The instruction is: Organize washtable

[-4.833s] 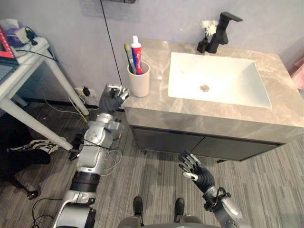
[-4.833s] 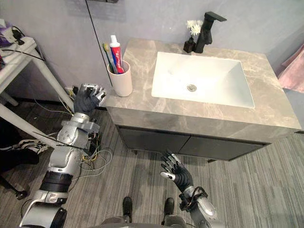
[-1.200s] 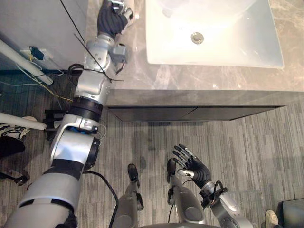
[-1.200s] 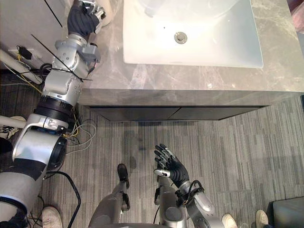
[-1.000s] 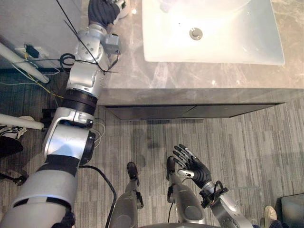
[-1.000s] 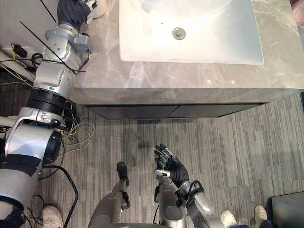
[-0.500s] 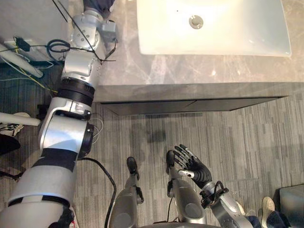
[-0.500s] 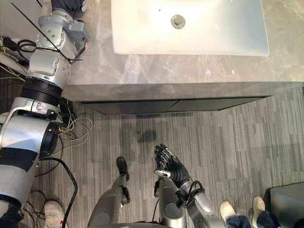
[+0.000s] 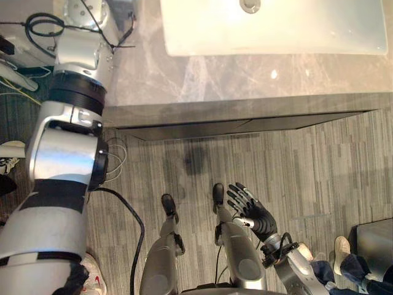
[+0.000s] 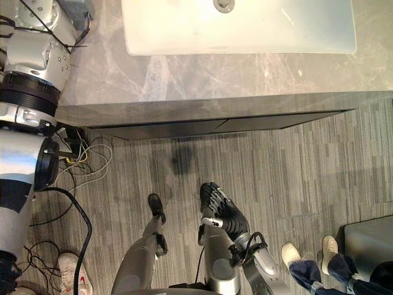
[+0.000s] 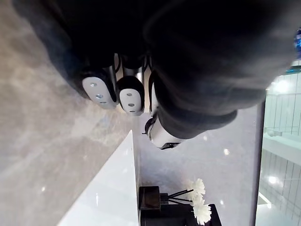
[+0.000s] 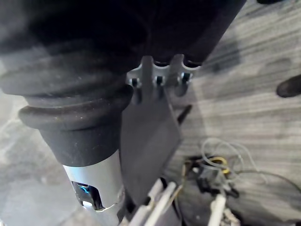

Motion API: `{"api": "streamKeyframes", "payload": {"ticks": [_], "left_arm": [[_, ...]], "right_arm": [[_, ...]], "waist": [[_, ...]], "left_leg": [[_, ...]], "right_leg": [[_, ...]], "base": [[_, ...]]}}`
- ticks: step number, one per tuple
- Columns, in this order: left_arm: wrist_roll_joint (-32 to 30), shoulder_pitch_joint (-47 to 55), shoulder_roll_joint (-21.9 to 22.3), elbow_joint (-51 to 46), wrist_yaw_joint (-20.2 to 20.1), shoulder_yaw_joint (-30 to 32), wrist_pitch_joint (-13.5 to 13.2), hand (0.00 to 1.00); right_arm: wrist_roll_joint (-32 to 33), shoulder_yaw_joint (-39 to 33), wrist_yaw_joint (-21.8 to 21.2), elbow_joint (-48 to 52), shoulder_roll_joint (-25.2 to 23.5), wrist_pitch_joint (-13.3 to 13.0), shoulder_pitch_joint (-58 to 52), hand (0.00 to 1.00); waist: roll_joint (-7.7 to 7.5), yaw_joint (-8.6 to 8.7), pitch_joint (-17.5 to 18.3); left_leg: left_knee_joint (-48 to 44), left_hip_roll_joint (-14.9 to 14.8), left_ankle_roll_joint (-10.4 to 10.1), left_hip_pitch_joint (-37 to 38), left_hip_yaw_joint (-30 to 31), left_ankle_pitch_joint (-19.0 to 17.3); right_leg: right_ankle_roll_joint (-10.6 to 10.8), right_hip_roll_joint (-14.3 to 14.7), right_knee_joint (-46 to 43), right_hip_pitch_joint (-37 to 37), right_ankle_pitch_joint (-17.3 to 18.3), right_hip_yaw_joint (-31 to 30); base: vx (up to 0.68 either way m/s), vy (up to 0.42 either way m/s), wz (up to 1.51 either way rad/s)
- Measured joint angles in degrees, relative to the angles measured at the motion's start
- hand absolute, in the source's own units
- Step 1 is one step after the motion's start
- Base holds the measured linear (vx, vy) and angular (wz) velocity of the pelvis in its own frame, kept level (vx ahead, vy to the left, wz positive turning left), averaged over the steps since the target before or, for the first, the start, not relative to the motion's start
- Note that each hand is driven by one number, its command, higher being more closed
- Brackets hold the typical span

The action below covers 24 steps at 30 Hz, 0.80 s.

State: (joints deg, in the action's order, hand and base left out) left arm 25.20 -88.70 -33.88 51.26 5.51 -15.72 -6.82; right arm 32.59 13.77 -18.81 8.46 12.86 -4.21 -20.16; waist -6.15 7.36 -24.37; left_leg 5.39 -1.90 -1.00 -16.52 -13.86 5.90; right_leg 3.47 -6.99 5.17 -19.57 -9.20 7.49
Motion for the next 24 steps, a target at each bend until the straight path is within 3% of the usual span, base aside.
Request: {"api": "streamKeyframes", "payload": {"ticks": [12,16,18,21,24], "left_arm": [[1.1,-0.7,0.0,-1.1,0.9,-1.6,-0.9,1.0],[1.4,9.2,3.7,-14.3,0.6,-1.5,-1.1,1.0],[1.9,15.1,6.6,-20.9,0.3,-1.5,-1.3,1.0],[4.5,28.4,10.9,-31.7,-1.6,-1.4,-2.5,1.0],[6.9,46.8,13.4,-41.4,-3.6,-0.5,-2.6,1.0]], "right_arm": [[0.1,-0.7,0.0,0.0,0.0,-1.0,0.0,0.0],[0.1,0.0,0.1,-0.1,-0.2,-1.0,0.2,0.0],[0.1,-0.2,0.4,-0.2,-0.5,-1.0,0.3,0.0],[0.0,-2.2,1.6,-2.3,-2.6,-0.9,1.7,0.0],[-0.2,-5.6,2.7,-5.7,-4.3,-0.9,2.5,0.0]], "waist": [[0.04,0.97,-0.1],[0.31,0.49,0.1],[1.08,-0.44,0.5],[3.51,-1.67,2.3],[5.88,-2.17,6.2]], "left_leg": [[0.0,0.1,0.0,-0.9,1.7,0.0],[0.0,0.2,0.0,1.1,2.9,0.0],[0.0,0.3,0.0,1.7,3.3,0.0],[0.0,0.6,0.0,3.5,4.5,0.0],[0.0,1.2,0.5,5.9,5.6,-0.5]], "right_leg": [[0.0,-0.1,0.0,0.1,0.0,1.2],[0.0,-0.1,0.1,2.6,0.0,2.3],[0.0,-0.2,0.1,3.5,0.0,3.0],[0.1,-0.3,0.1,5.9,0.3,3.8],[1.0,-0.8,-0.2,8.9,2.3,4.9]], "base": [[0.03,0.022,0.06],[0.03,0.029,0.14],[0.02,0.03,0.18],[0.03,0.04,0.19],[0.05,0.022,0.2]]}}
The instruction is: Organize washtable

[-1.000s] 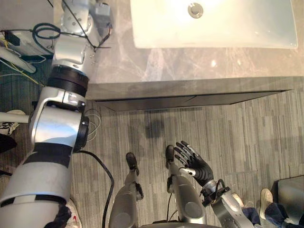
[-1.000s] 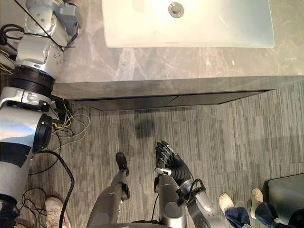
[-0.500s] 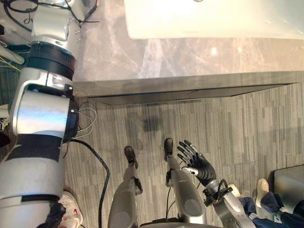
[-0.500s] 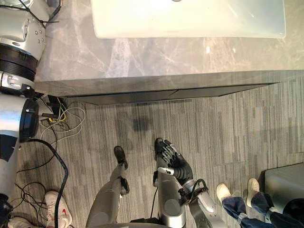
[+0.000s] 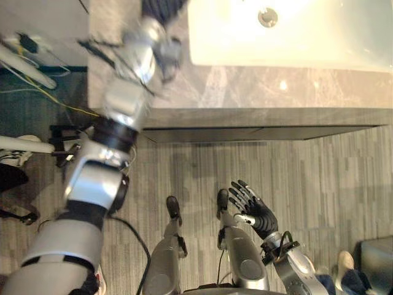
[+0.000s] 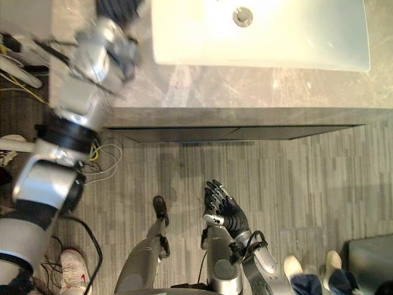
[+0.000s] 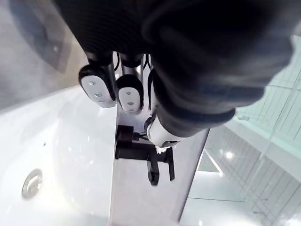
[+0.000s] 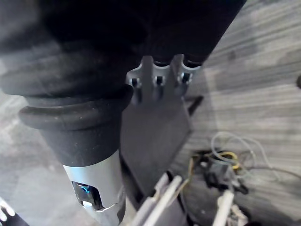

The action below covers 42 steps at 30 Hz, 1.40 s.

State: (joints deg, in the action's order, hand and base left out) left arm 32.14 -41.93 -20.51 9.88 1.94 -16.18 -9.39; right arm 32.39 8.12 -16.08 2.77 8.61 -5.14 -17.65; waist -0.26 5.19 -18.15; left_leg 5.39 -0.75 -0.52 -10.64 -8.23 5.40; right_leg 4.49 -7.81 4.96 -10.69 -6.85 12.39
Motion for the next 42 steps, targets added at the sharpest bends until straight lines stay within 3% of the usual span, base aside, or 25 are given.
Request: {"api": "streamKeyframes", "payload": {"ticks": [5,6,12,15,20,22,26,29,32,34,35,36,38,40,41,42], "left_arm": [[4.6,29.7,5.3,-11.4,-3.1,9.4,0.1,1.0],[5.6,37.7,7.0,-13.6,-3.3,12.0,0.2,0.0],[6.5,59.2,14.5,-16.3,-7.4,14.4,0.7,0.0],[6.6,65.2,17.1,-10.9,-10.4,12.8,1.7,0.0],[1.1,65.2,19.2,12.8,-12.4,7.3,4.0,0.0],[-0.8,65.2,19.7,15.7,-12.8,6.0,4.6,0.0],[-1.7,65.2,19.6,16.6,-12.0,5.2,4.5,0.0],[-1.8,63.7,18.7,16.6,-11.2,5.0,4.5,0.0],[-1.8,60.0,16.9,16.5,-9.1,5.2,4.4,0.0],[-1.8,56.5,15.4,15.8,-8.0,5.7,4.4,0.0],[-1.9,55.1,16.3,15.1,-7.6,7.1,4.1,0.0],[-1.9,54.1,16.6,14.9,-7.3,7.9,3.9,0.0],[-2.7,53.3,15.6,12.6,-6.6,10.1,3.7,0.0],[-3.2,53.7,16.1,12.0,-6.5,12.1,3.8,0.0],[-3.6,54.4,16.9,11.9,-6.5,12.3,3.9,0.0],[-3.6,54.4,17.3,12.0,-6.5,12.4,3.9,0.0]], "right_arm": [[-1.5,-8.6,2.7,-4.3,-2.3,0.0,-0.4,0.0],[-1.7,-10.9,3.5,-4.4,-3.2,0.0,-0.8,0.0],[-4.1,-17.7,3.8,-9.2,-6.5,-0.3,-4.7,0.0],[-6.0,-18.6,3.7,-13.2,-7.5,-0.3,-7.9,0.0],[-10.0,-18.1,3.6,-23.1,-7.6,-0.2,-9.3,0.0],[-11.7,-17.6,3.9,-25.1,-7.6,-0.3,-9.2,0.0],[-12.3,-16.3,5.2,-26.2,-7.9,-0.3,-9.2,0.0],[-12.2,-16.4,6.3,-25.9,-8.1,-0.9,-8.0,0.0],[-12.1,-16.0,8.1,-24.4,-8.4,-0.9,-6.0,0.0],[-12.1,-16.0,8.8,-21.0,-9.3,-1.0,-5.5,0.0],[-12.0,-15.9,9.3,-20.1,-8.5,-1.1,-4.0,0.0],[-11.9,-15.0,9.7,-19.8,-8.2,-1.1,-2.6,0.0],[-11.5,-12.0,9.7,-19.4,-8.4,-1.4,-1.1,0.0],[-11.6,-8.5,9.2,-19.5,-8.1,-1.4,1.4,0.0],[-11.6,-6.7,8.3,-19.5,-7.5,-2.1,3.4,0.0],[-11.7,-6.1,8.2,-19.8,-7.4,-2.6,4.1,0.0]], "waist": [[1.87,-1.46,5.5],[2.04,-1.64,7.1],[2.34,-3.02,11.5],[2.33,-3.01,13.3],[1.89,-2.92,15.3],[1.85,-2.95,15.4],[1.77,-2.94,15.4],[1.53,-2.99,15.3],[-0.12,-2.93,14.0],[-2.15,-2.76,12.8],[-0.71,-2.5,12.2],[-0.45,-2.57,11.6],[-2.58,-2.61,11.1],[-5.09,-3.47,11.8],[-3.97,-3.47,12.0],[-3.17,-4.25,12.4]], "left_leg": [[0.1,-0.2,-0.1,5.2,0.5,-1.0],[0.1,-0.2,-0.2,6.5,0.7,-1.2],[0.4,0.0,-0.2,10.3,1.7,-1.9],[0.4,-0.1,-0.4,12.0,2.3,-2.1],[0.4,-0.3,-0.5,13.6,3.3,-2.2],[0.4,-0.3,-0.5,14.0,3.4,-2.2],[0.5,-0.4,-0.3,14.1,3.0,-2.3],[0.4,-0.6,-0.3,11.8,-0.6,-2.3],[-0.4,-0.8,-0.3,9.7,-7.8,-2.3],[-5.5,-0.6,1.5,6.8,-12.7,-4.0],[-6.3,-3.0,2.9,5.5,-16.0,-5.3],[-6.7,-3.9,3.2,5.4,-17.4,-5.5],[-10.3,-5.1,3.1,6.5,-23.5,-7.7],[-17.7,-7.8,2.4,6.7,-29.5,-12.3],[-19.3,-9.2,1.4,7.0,-33.0,-14.1],[-18.2,-10.3,1.1,7.0,-35.3,-14.3]], "right_leg": [[0.4,0.0,-2.1,4.8,2.8,1.1],[0.5,-0.1,-2.7,5.9,3.4,1.4],[0.8,-0.4,-3.5,9.8,4.8,2.2],[0.8,-0.4,-3.7,11.8,5.4,2.8],[0.9,-0.2,-3.8,14.0,6.2,3.5],[0.9,-0.3,-3.8,14.4,6.2,3.6],[1.1,-0.2,-4.1,13.8,6.3,2.7],[1.1,0.0,-5.2,8.7,6.3,-2.0],[2.2,0.2,-7.4,2.5,3.9,-8.4],[1.9,-0.1,-7.4,-0.7,4.0,-10.2],[0.2,-0.6,-9.2,-1.5,6.5,-4.8],[-2.3,-1.6,-15.2,-3.2,8.3,-0.1],[-6.9,-8.1,-36.9,-3.8,14.0,13.6],[-6.9,-10.2,-38.3,-2.0,15.4,20.0],[-7.8,-7.7,-33.4,-1.2,14.4,24.3],[-7.1,-5.4,-27.7,0.1,14.0,24.8]], "base": [[0.04,0.012,0.11],[0.05,0.013,0.12],[0.02,0.01,0.1],[0.0,0.0,0.1],[-0.06,-0.015,0.06],[-0.09,0.002,0.02],[-0.08,0.014,-0.06],[-0.04,0.049,-0.51],[0.0,0.063,-1.08],[-0.02,0.059,-1.18],[-0.07,0.023,-1.06],[-0.06,0.05,-1.35],[0.03,0.081,-1.35],[0.01,-0.006,-1.87],[-0.08,-0.05,-2.17],[-0.11,-0.058,-2.1]]}}
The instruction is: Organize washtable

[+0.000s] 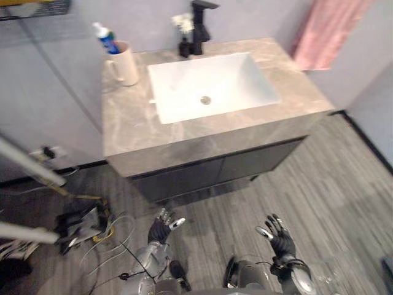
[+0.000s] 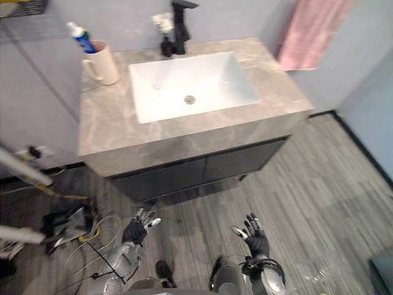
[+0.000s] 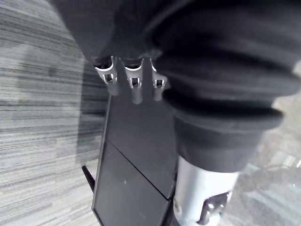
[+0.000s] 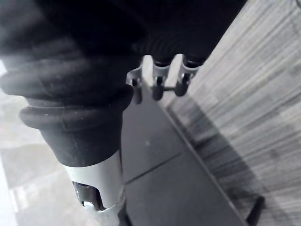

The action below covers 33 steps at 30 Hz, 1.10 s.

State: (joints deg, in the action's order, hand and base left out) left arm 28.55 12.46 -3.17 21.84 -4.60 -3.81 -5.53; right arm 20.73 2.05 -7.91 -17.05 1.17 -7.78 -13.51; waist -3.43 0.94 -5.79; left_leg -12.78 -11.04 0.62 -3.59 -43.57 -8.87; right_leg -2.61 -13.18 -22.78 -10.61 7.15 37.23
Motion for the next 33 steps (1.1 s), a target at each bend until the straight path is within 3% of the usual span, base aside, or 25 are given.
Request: {"api": "streamKeyframes", "payload": {"ticks": [1,2,3,5,9,14,15,16,17,18,20,21,23,25,27,30,33], "left_arm": [[0.2,-0.3,1.4,0.2,-0.1,1.1,-0.1,0.0],[0.3,-0.3,2.4,0.1,0.1,1.6,-0.3,0.0],[0.6,-1.1,3.7,1.5,0.5,2.2,-0.4,0.0],[0.6,-1.2,4.7,1.7,1.2,1.9,-0.6,0.0],[0.6,-0.9,4.9,3.5,1.2,0.7,-0.6,0.0],[-0.1,-0.1,5.2,3.7,1.3,-0.4,-0.6,0.0],[0.1,0.0,5.3,3.7,1.5,-0.4,-0.6,0.0],[0.6,0.8,5.3,3.7,2.4,-0.1,-0.6,0.0],[1.5,1.8,5.3,3.6,3.2,0.3,-0.7,0.0],[2.2,2.5,5.4,3.5,3.6,0.4,-1.0,0.0],[3.6,3.8,6.3,2.9,4.7,-0.1,-2.2,0.0],[3.6,3.9,6.3,2.6,4.7,-0.3,-2.4,0.0],[3.4,5.1,6.2,-0.5,4.7,0.0,-3.4,0.0],[3.0,4.9,6.2,-1.4,4.8,0.1,-3.9,0.0],[2.5,2.7,4.6,-1.5,5.0,1.0,-4.0,0.0],[2.1,3.8,2.7,-2.1,5.1,2.1,-4.8,0.0],[2.1,4.7,2.9,-2.6,5.1,2.1,-5.0,0.0]], "right_arm": [[-0.1,1.3,0.0,-1.2,0.4,-0.6,1.8,0.0],[-0.2,2.2,0.0,-2.5,0.7,-0.4,2.7,0.0],[-0.7,3.2,-0.3,-3.1,1.8,-0.3,3.1,0.0],[-0.8,3.1,-0.3,-2.0,1.9,-0.3,1.0,0.0],[-1.1,0.8,-0.5,-1.3,1.6,-0.3,-5.1,0.0],[0.8,-2.0,0.2,0.0,1.1,-0.3,-7.8,0.0],[1.1,-2.0,0.3,0.1,1.0,-0.3,-7.8,0.0],[1.3,-1.5,0.4,0.1,0.8,-0.4,-7.7,0.0],[1.4,-0.5,0.4,-0.1,0.3,-0.5,-7.5,0.0],[1.5,0.2,0.4,-0.3,0.4,-0.5,-7.2,0.0],[2.0,0.6,0.4,-2.6,0.6,-0.6,-5.9,0.0],[2.1,0.7,0.4,-3.1,0.6,-0.5,-5.8,0.0],[2.2,1.0,0.3,-4.4,0.6,-0.5,-5.7,0.0],[2.2,0.5,0.3,-4.4,1.3,-0.6,-5.5,0.0],[2.2,0.6,0.2,-5.7,0.7,-0.5,-4.3,0.0],[3.6,0.6,0.2,-5.8,-0.1,-0.6,-4.3,0.0],[4.7,0.6,-0.1,-7.0,-0.3,-0.6,-4.3,0.0]], "waist": [[0.03,-0.56,0.5],[-0.53,-0.46,0.9],[1.64,-0.2,0.0],[2.27,-0.12,0.0],[1.83,1.23,0.0],[1.76,1.45,0.0],[1.75,1.38,0.0],[1.85,1.23,-0.1],[1.96,0.68,-0.3],[1.85,0.2,-0.5],[3.58,-0.42,-0.6],[3.69,-0.55,-0.5],[3.7,-1.79,0.3],[4.89,-1.51,1.0],[3.19,-1.69,0.4],[1.99,-1.58,1.5],[1.78,-1.6,1.7]], "left_leg": [[0.1,-0.6,-0.2,0.4,-5.5,-0.1],[-1.1,-0.4,-0.4,0.6,-8.1,-0.8],[-3.6,-3.3,-0.8,0.3,-10.2,-1.3],[-5.4,-5.3,-0.9,0.9,-11.7,-1.4],[-7.1,-6.9,-1.0,3.9,-12.3,-1.4],[-9.8,-7.6,-1.0,8.0,-12.8,-1.4],[-11.8,-8.3,-1.0,8.1,-11.2,-1.4],[-16.6,-9.3,-0.2,7.8,-5.4,-0.9],[-22.0,-9.3,1.0,5.3,4.1,-1.0],[-22.8,-8.0,0.8,4.3,10.1,-2.1],[-21.6,-1.8,-1.2,0.9,29.8,-4.8],[-19.6,-0.2,-1.4,0.3,33.8,-4.9],[-11.2,4.3,-4.3,1.4,45.5,-6.9],[-5.2,4.9,-3.6,3.5,48.3,-8.5],[-4.8,6.7,-3.0,3.4,45.1,-9.1],[-4.9,8.5,-2.7,4.1,41.7,-9.2],[-3.5,9.2,-2.3,4.6,38.8,-9.4]], "right_leg": [[-0.4,0.1,0.0,0.9,4.3,0.7],[3.3,0.3,2.0,2.5,5.4,0.1],[3.8,4.5,9.8,4.1,0.9,-1.3],[2.5,8.1,16.3,6.1,-2.3,-3.4],[1.9,10.0,18.9,10.2,-2.8,-5.5],[1.9,10.7,19.8,11.5,-2.8,-12.0],[1.8,10.9,19.8,11.7,-2.9,-13.4],[1.8,11.3,19.7,12.5,-2.9,-16.6],[1.7,11.1,19.1,13.0,-2.9,-20.5],[1.7,11.1,18.5,12.7,-2.9,-22.9],[2.3,11.3,17.8,12.1,-3.2,-29.4],[2.6,11.3,17.7,11.8,-3.3,-31.0],[3.7,11.3,16.2,8.5,-3.2,-37.4],[6.2,11.9,16.2,6.2,-4.8,-39.5],[7.9,10.2,17.2,4.7,-6.8,-41.9],[8.7,8.5,19.1,5.2,-7.7,-44.9],[9.5,8.2,20.7,4.3,-9.1,-47.3]], "base": [[-0.01,-0.078,-1.68],[0.0,-0.105,-1.88],[0.03,-0.102,-1.27],[-0.03,-0.078,-0.8],[0.01,-0.004,-0.32],[-0.03,0.078,-0.59],[-0.04,0.07,-1.05],[-0.03,0.067,-1.41],[-0.02,0.091,-1.58],[-0.02,0.162,-1.82],[-0.02,0.214,-1.63],[-0.04,0.22,-1.3],[-0.04,0.258,-1.28],[0.0,0.264,-0.67],[-0.06,0.285,-0.56],[-0.05,0.206,-0.51],[-0.03,0.153,-0.5]]}}
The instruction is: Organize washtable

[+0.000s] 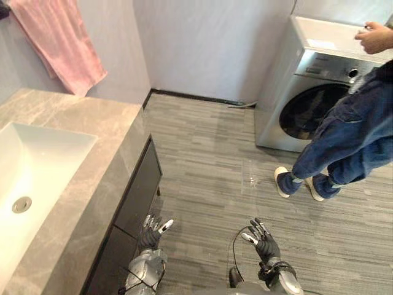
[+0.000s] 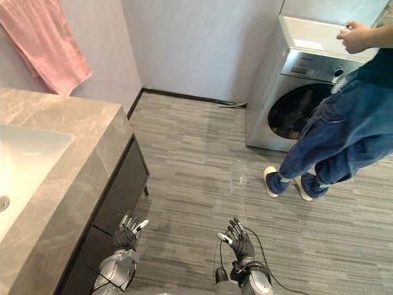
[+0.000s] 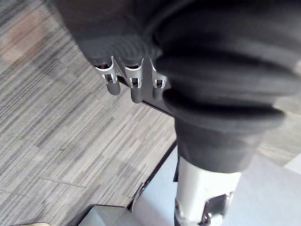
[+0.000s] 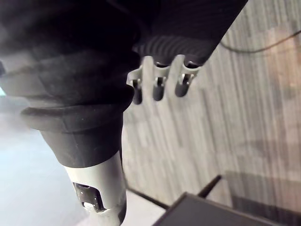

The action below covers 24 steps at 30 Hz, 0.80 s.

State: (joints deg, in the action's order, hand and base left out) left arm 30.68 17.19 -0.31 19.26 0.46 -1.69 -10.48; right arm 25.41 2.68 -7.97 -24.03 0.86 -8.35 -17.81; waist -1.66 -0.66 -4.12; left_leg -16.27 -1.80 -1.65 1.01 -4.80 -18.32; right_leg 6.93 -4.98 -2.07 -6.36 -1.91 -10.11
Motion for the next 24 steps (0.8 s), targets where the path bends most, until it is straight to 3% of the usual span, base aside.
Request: {"api": "streamKeyframes", "payload": {"ticks": [2,6,8,10,12,13,14,15,16,17,18,19,20,21,22,24], "left_arm": [[0.0,0.6,0.3,0.0,0.0,0.0,0.0,0.0],[-0.2,0.6,1.1,-0.2,0.8,-0.6,0.0,0.0],[-1.4,-0.1,1.0,-0.8,1.2,-1.4,0.0,0.0],[-2.3,-1.4,0.2,-0.8,1.4,-2.8,0.0,0.0],[-2.8,-3.5,-0.1,-1.4,2.0,-3.0,0.0,0.0],[-3.1,-4.6,-0.3,-2.3,2.2,-2.5,0.0,0.0],[-3.3,-5.5,-0.5,-2.4,2.2,-2.4,0.1,0.0],[-3.3,-5.3,0.0,-2.6,2.2,-2.1,0.2,0.0],[-3.3,-4.4,0.4,-3.0,2.3,-1.5,0.2,0.0],[-3.0,-3.7,1.3,-3.3,2.3,-0.2,0.2,0.0],[-1.9,-3.2,2.3,-3.1,2.9,2.8,0.1,0.0],[-1.5,-3.4,2.4,-3.0,3.4,3.1,0.1,0.0],[-0.9,-4.6,2.3,-3.0,3.5,3.1,0.0,0.0],[-0.7,-5.0,2.2,-3.0,3.5,3.1,-0.1,0.0],[-0.4,-5.4,2.4,-2.5,3.5,3.1,-0.1,0.0],[0.1,-6.1,2.4,1.2,3.5,2.1,0.1,0.0]], "right_arm": [[-0.1,0.0,-0.2,-1.5,0.1,0.0,-0.1,0.0],[-0.5,0.1,-0.3,-1.9,0.9,0.1,0.3,0.0],[-2.4,0.0,0.0,-0.2,0.9,0.0,0.5,0.0],[-3.1,-0.2,0.5,1.5,0.7,-0.2,0.5,0.0],[-2.9,-0.7,0.8,3.2,0.2,-0.2,0.0,0.0],[-2.4,-0.6,1.0,4.4,0.0,-0.2,0.1,0.0],[-2.2,-1.1,1.1,5.3,-0.4,-0.2,-0.3,0.0],[-1.7,-1.4,1.2,5.6,-0.4,-0.1,-1.0,0.0],[-1.7,-1.2,1.3,5.6,-0.4,-0.1,-1.2,0.0],[-1.5,-0.3,1.4,5.7,-0.1,-0.2,-1.0,0.0],[-1.6,0.6,0.8,5.2,0.5,-0.2,0.8,0.0],[-1.6,0.5,0.3,5.3,0.6,-0.3,0.9,0.0],[-1.8,0.3,0.3,4.6,0.6,-0.2,0.9,0.0],[-1.9,0.3,0.3,3.7,0.7,-0.1,0.9,0.0],[-2.0,0.4,0.2,2.7,0.9,0.0,1.2,0.0],[-2.1,1.2,0.1,2.3,0.6,0.2,1.7,0.0]], "waist": [[-0.31,0.18,0.2],[0.76,1.16,0.2],[1.05,2.01,0.0],[0.87,3.17,-0.6],[1.33,3.65,-1.1],[1.31,3.77,-1.9],[0.71,3.77,-2.6],[0.61,4.21,-3.4],[0.48,4.59,-3.3],[0.08,4.45,-3.0],[2.27,3.93,-2.6],[2.3,4.45,-2.2],[2.6,4.88,-2.0],[1.86,4.8,-1.7],[2.06,4.28,-1.9],[1.54,4.7,-2.1]], "left_leg": [[0.4,0.2,0.0,1.0,-1.9,0.0],[2.1,0.7,0.1,2.5,-7.0,0.0],[2.3,0.6,0.1,2.5,-12.6,-0.1],[2.2,-0.1,0.7,2.3,-17.6,-0.5],[1.5,-1.9,2.8,1.4,-23.7,-1.5],[2.2,-2.3,4.1,1.2,-27.7,-1.7],[1.9,-2.2,4.4,1.8,-30.3,-1.9],[1.5,-1.9,4.7,4.1,-35.1,-2.1],[0.9,-1.6,4.7,4.9,-36.8,-2.2],[0.5,-0.9,4.7,5.8,-39.5,-2.1],[3.0,-2.1,2.5,5.8,-43.8,-0.9],[3.9,-1.8,2.3,5.7,-45.3,-0.8],[4.8,-0.7,2.4,5.9,-48.6,-0.8],[5.5,0.5,2.4,5.9,-50.6,-0.8],[5.4,0.2,2.3,5.9,-51.9,-1.0],[-2.9,-4.0,1.1,5.9,-55.6,-1.1]], "right_leg": [[0.3,0.1,0.3,-0.3,-0.5,-1.6],[0.4,1.2,0.2,-2.6,-1.8,-6.3],[-0.9,2.9,-0.5,-5.8,-4.6,-11.5],[-2.6,4.4,-0.4,-8.0,-7.9,-12.4],[-11.1,6.2,4.2,-9.0,-14.0,-6.2],[-13.0,6.2,-2.3,-11.7,-8.4,6.5],[-12.9,4.6,-10.4,-13.2,-2.1,15.8],[-16.3,1.7,-22.3,-14.0,6.1,28.4],[-17.8,0.7,-24.5,-13.6,7.1,32.2],[-17.7,0.9,-23.5,-13.3,4.8,36.2],[-19.2,3.1,-18.7,-11.8,4.4,42.9],[-18.5,2.4,-20.6,-11.7,8.0,46.7],[-14.8,0.2,-23.2,-10.6,13.0,50.8],[-13.3,-0.6,-20.3,-8.8,12.9,50.5],[-14.1,1.1,-18.6,-8.9,11.7,49.1],[-15.2,6.1,-7.6,-4.3,6.2,43.8]], "base": [[0.01,0.049,-0.51],[0.0,0.023,-0.79],[-0.02,0.034,-1.31],[-0.09,0.019,-1.57],[-0.12,0.009,-1.56],[-0.11,-0.006,-1.39],[-0.12,-0.003,-1.86],[-0.09,0.007,-1.52],[-0.07,0.015,-1.8],[-0.1,0.005,-2.37],[-0.11,-0.021,-2.37],[-0.08,-0.028,-2.18],[0.02,-0.04,-1.18],[0.03,-0.041,-1.31],[0.04,-0.087,-1.26],[0.1,-0.118,-1.3]]}}
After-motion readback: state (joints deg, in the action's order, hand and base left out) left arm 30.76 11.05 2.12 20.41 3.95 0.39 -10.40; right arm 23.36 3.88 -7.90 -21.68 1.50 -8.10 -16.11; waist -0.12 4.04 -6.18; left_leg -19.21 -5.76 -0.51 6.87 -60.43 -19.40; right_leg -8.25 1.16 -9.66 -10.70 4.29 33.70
